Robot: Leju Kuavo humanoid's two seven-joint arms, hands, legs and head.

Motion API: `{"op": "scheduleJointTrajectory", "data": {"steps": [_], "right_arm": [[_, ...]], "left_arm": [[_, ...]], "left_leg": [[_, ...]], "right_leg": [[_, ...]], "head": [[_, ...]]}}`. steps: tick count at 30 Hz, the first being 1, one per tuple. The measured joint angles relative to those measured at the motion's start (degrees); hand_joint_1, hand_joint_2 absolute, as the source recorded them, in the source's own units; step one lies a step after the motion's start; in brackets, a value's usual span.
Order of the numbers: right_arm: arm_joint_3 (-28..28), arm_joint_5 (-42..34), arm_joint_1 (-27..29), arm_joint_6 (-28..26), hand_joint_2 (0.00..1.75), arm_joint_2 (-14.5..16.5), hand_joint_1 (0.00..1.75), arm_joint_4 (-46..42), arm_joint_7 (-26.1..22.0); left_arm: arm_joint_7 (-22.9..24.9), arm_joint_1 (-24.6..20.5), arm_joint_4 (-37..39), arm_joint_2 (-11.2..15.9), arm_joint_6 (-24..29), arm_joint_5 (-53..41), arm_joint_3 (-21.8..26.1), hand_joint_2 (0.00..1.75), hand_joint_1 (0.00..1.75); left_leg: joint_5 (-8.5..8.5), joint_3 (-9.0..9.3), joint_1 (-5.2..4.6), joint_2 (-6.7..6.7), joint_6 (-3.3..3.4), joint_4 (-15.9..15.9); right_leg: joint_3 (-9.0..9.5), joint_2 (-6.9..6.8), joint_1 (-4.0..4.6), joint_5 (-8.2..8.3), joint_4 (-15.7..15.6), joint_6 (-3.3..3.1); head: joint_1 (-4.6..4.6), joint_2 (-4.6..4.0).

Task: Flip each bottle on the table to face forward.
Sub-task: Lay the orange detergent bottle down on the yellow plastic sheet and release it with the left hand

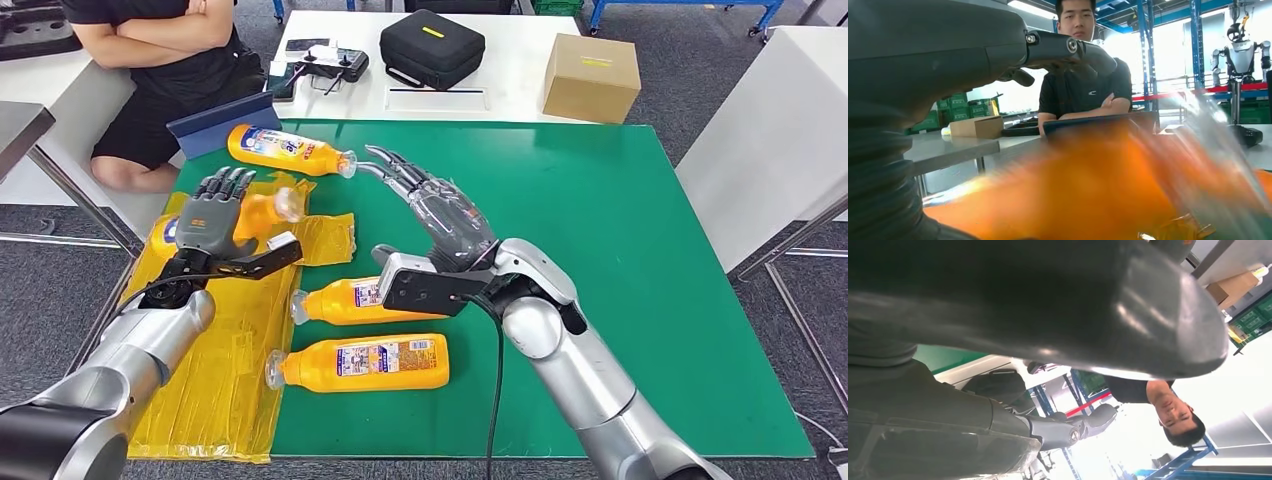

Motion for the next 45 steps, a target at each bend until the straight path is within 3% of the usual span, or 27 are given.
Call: {"op": "scheduleJointTrajectory", "data": {"steps": [6, 14, 22, 25, 28, 32, 38, 45], "right_arm": [[0.4, -0.6, -0.4, 0.2, 0.00, -0.6, 0.00, 0.2, 0.0], [1.0, -1.9, -1.7, 0.3, 0.00, -1.5, 0.00, 1.1, 0.0], [1.6, -3.1, -2.3, 0.0, 0.00, -2.4, 0.00, 1.9, 0.2], [1.7, -3.0, -2.3, -0.5, 0.00, -2.9, 0.00, 1.9, 0.8], [1.8, -1.1, -2.1, -1.4, 0.00, -4.2, 0.00, 2.1, 1.7], [2.1, 2.1, -0.9, -2.7, 0.00, -6.3, 0.00, 3.0, 1.9], [2.2, 5.5, 2.5, -3.0, 0.00, -7.8, 0.00, 2.7, 2.7], [2.3, 13.9, 14.2, -6.4, 0.00, -8.7, 0.00, -6.4, 4.8]], "left_arm": [[-4.5, 0.0, 0.3, -0.3, -2.8, 0.9, 0.0, 0.00, 0.00], [-6.4, 0.1, 0.5, -0.7, -3.6, 2.5, 0.7, 0.00, 0.00], [-11.0, 0.1, 0.5, -1.1, -3.8, 8.8, 3.9, 0.00, 0.00], [-15.9, 0.3, 0.0, -1.5, -6.4, 17.3, 6.6, 0.00, 0.00], [-22.3, 1.4, -3.4, -2.3, -14.3, 34.8, 12.3, 0.00, 0.00], [-24.5, 4.6, -12.6, -3.0, -24.1, 57.6, 19.2, 0.00, 0.00], [-24.0, 10.9, -26.5, -2.8, -26.4, 74.0, 22.8, 0.00, 0.00], [-22.6, 20.9, -42.0, -1.7, -26.6, 83.2, 24.5, 0.00, 0.00]], "left_leg": [[0.00, 0.00, 0.00, 0.00, 0.00, 0.0], [0.00, 0.00, 0.00, 0.00, 0.00, 0.0], [0.00, 0.00, 0.00, -0.01, 0.00, 0.0], [0.00, 0.00, 0.00, -0.01, 0.00, 0.0], [0.00, 0.01, 0.00, 0.01, 0.00, 0.0], [0.00, 0.01, -0.01, 0.04, 0.00, 0.0], [-0.02, 0.02, 0.01, 0.03, -0.02, 0.0], [-0.12, 0.02, 0.01, -0.04, -0.09, 0.0]], "right_leg": [[0.00, 0.00, 0.01, 0.00, 0.0, 0.00], [0.00, 0.00, 0.00, 0.00, 0.0, 0.00], [0.00, 0.00, 0.01, 0.00, 0.0, 0.00], [0.00, 0.00, 0.01, 0.00, 0.0, 0.00], [0.00, 0.01, 0.00, 0.00, 0.0, 0.00], [0.00, 0.03, 0.00, 0.00, 0.0, 0.00], [0.00, 0.02, 0.03, -0.01, 0.0, 0.00], [-0.05, 0.00, 0.09, -0.09, 0.0, -0.05]], "head": [[-0.01, 0.00], [-0.01, 0.00], [-0.01, 0.00], [-0.01, 0.00], [-0.01, 0.00], [-0.01, 0.00], [-0.01, 0.00], [-0.01, 0.00]]}}
